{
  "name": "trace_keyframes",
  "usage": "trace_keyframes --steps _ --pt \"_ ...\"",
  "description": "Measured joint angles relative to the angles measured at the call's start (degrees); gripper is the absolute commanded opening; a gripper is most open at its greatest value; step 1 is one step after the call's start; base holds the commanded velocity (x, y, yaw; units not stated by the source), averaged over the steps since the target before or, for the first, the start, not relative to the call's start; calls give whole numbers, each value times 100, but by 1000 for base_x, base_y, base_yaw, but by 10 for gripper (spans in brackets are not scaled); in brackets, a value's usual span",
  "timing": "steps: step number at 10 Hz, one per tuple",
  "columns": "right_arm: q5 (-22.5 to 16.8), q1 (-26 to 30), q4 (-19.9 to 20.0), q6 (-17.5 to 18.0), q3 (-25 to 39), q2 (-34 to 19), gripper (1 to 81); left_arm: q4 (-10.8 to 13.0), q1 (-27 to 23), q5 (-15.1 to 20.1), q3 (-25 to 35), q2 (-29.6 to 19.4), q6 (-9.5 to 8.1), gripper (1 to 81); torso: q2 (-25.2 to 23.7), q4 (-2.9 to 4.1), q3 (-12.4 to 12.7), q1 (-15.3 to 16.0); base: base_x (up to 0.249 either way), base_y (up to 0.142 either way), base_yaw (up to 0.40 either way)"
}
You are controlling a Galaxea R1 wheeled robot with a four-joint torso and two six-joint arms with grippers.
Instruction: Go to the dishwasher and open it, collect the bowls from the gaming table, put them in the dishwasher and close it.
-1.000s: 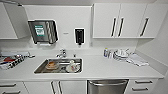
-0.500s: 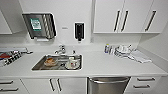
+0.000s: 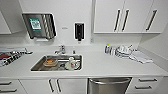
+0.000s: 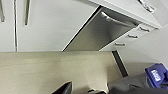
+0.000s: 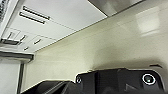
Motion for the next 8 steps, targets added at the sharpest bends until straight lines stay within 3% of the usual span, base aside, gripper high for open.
trace_keyframes --steps 1,5,8 --pt "-33 84 2 51 28 1 811 2 -119 268 52 -13 -9 811 -199 0 -188 124 0 0 0" --pt "-5 222 7 72 194 -110 811 4 -382 395 258 -251 -11 811 -951 0 -889 614 0 0 0" --pt "12 328 7 72 389 -278 811 15 -872 441 444 -557 -9 811 -1480 0 -983 951 0 0 0"
